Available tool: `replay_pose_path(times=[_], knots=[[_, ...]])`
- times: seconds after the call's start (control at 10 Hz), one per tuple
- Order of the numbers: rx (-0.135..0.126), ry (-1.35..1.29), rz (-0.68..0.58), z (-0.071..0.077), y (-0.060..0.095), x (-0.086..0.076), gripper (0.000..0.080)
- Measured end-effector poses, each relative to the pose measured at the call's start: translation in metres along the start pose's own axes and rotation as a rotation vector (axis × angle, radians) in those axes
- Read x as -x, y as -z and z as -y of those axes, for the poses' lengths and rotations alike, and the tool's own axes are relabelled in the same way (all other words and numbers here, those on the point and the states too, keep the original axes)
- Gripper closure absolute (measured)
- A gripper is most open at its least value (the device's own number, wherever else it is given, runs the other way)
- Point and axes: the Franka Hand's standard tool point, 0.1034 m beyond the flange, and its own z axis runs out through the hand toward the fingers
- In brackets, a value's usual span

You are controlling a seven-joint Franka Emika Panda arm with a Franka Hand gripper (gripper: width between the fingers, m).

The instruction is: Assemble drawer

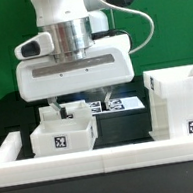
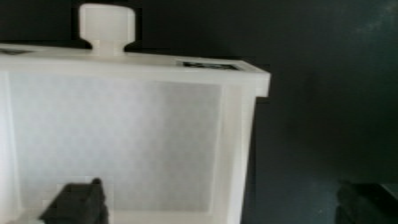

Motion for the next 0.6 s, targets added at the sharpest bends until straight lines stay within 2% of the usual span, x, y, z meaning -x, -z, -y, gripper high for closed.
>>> replay_pose_path(times=[0.3, 0.6], knots=[[0.023, -0.004, -0.022, -0.008, -0.022, 0.003, 0.0151], [0.028, -0.002, -0.010, -0.004, -0.037, 0.007, 0.0151]])
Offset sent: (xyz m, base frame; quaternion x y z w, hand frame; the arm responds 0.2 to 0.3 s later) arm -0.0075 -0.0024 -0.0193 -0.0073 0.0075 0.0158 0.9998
